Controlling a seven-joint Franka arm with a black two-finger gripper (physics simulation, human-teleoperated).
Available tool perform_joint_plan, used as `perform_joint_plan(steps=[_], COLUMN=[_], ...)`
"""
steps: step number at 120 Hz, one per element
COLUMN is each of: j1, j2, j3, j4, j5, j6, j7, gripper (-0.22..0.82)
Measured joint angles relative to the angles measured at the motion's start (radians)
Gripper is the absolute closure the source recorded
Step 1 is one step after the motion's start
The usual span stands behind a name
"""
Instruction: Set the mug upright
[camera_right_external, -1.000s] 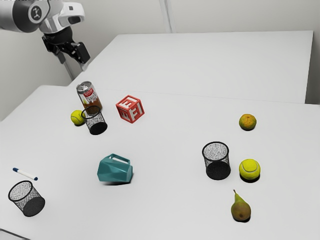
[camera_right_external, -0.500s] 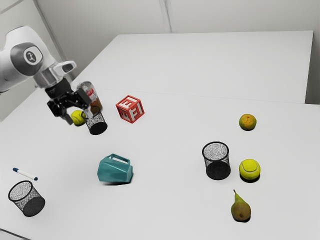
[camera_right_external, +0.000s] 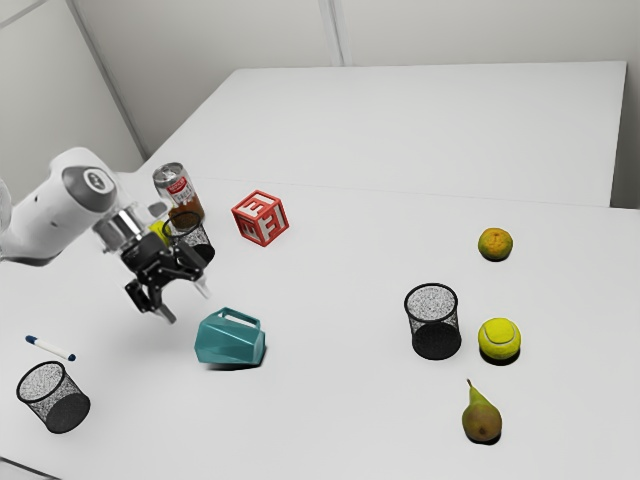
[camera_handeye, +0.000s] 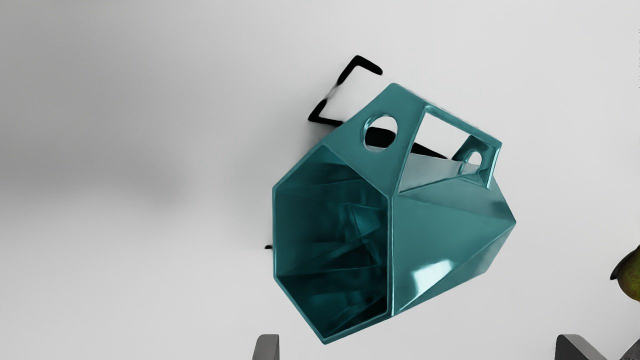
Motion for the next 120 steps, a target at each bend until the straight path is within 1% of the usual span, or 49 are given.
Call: perform_joint_plan(steps=[24, 49, 83, 88, 100, 105, 112, 120], j1=[-0.01, -0.01, -0.014, -0.016, -0.02, -0.021, -0.022, -0.023], j2=[0.056, 0.076, 0.114, 0.116, 0.115, 0.114, 0.112, 0.11], j3=[0.0, -0.001, -0.008, -0.008, -0.01, -0.012, -0.013, -0.014], j4=[-0.012, -0.039, -0.041, -0.039, -0.032, -0.029, -0.026, -0.012], j5=[-0.092, -0.183, -0.263, -0.265, -0.266, -0.266, -0.266, -0.266], j6=[0.016, 0.021, 0.027, 0.028, 0.028, 0.028, 0.029, 0.029], j7=[0.02, 0.034, 0.047, 0.047, 0.047, 0.048, 0.048, 0.047], gripper=[0.0, 0.0, 0.01, 0.09, 0.36, 0.45, 0.55, 0.63])
